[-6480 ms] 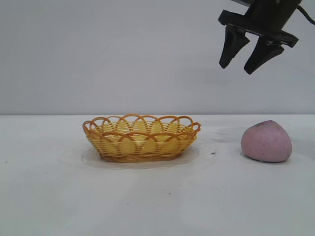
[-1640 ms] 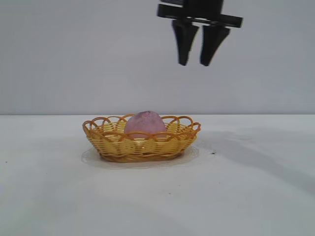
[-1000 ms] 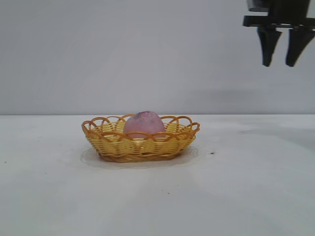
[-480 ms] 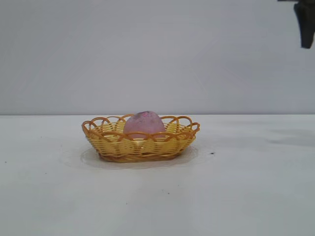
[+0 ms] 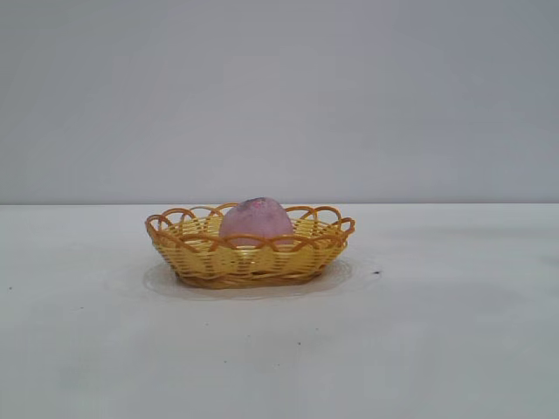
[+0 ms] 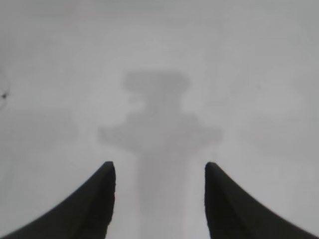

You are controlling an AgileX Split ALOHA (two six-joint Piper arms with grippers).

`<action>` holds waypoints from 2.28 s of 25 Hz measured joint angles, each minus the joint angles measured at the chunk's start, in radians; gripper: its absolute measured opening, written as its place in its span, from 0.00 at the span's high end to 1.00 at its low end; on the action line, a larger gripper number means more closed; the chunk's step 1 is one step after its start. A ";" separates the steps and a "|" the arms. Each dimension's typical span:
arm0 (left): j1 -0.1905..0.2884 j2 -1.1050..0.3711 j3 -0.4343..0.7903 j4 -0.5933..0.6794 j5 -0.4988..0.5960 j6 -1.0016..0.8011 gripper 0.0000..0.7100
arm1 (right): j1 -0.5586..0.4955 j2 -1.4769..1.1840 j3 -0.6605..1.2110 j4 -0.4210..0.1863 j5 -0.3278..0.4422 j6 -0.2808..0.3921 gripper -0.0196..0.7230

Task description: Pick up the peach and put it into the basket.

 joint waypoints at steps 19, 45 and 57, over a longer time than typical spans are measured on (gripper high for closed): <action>0.000 0.000 0.000 0.000 0.000 0.000 0.45 | 0.000 -0.884 0.573 0.026 0.022 0.002 0.51; 0.000 0.000 0.000 0.000 0.000 0.000 0.45 | 0.000 -1.381 0.754 0.051 -0.042 0.029 0.51; 0.000 0.000 0.000 0.000 0.000 0.000 0.45 | 0.000 -1.381 0.781 0.095 -0.095 -0.034 0.51</action>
